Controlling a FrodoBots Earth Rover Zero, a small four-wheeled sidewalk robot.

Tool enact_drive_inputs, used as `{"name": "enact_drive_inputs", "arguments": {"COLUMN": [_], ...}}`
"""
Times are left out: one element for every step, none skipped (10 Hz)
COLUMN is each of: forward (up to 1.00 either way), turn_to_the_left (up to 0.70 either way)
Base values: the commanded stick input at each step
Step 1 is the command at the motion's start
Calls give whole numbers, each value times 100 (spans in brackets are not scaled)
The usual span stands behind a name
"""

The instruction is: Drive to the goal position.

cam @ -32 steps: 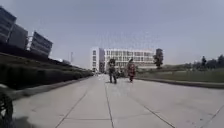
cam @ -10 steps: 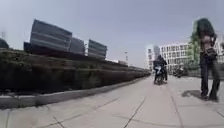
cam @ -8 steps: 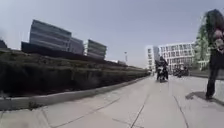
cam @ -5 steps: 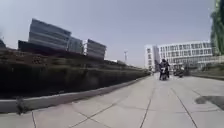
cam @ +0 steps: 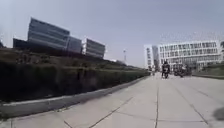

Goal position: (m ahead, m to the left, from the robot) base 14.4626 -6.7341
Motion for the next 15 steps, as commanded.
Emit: {"name": "enact_drive_inputs", "arguments": {"forward": [70, 70, 70, 70, 70, 70, 70, 70, 70, 70, 70, 70, 70, 70, 70], "turn_to_the_left": [-35, -35, -35, -35, -35, -35, -31, -14, 0, 0, 0, 0, 0, 0, 0]}}
